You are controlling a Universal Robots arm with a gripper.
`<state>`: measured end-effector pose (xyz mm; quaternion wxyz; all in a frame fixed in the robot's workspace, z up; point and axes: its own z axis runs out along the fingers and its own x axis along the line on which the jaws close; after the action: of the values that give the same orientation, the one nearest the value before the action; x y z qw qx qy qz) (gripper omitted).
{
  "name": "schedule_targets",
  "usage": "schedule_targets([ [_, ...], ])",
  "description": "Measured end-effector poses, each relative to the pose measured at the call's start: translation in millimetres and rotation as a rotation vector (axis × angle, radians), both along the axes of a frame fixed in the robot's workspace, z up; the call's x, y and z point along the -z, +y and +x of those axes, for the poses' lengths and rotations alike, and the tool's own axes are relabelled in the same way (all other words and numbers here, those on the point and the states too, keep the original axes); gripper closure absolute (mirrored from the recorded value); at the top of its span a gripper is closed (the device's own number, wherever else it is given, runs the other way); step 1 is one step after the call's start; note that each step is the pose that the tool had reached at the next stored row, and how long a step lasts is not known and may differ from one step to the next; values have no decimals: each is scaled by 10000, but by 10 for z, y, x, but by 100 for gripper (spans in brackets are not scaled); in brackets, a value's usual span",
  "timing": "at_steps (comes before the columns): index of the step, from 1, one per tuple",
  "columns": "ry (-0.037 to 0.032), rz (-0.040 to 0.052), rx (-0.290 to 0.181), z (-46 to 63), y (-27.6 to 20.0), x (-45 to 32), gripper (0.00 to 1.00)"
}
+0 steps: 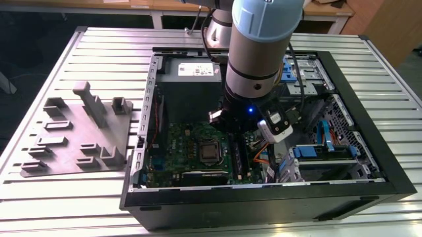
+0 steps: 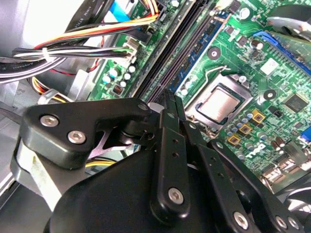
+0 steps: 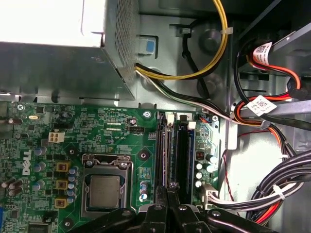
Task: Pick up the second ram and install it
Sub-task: 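Insert the second ram into the second slot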
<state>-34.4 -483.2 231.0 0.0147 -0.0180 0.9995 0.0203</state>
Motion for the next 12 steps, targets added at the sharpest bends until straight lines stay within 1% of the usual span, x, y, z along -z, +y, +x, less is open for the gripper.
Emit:
schedule_targets([
  [12,0,0,0,0,0,17,89],
])
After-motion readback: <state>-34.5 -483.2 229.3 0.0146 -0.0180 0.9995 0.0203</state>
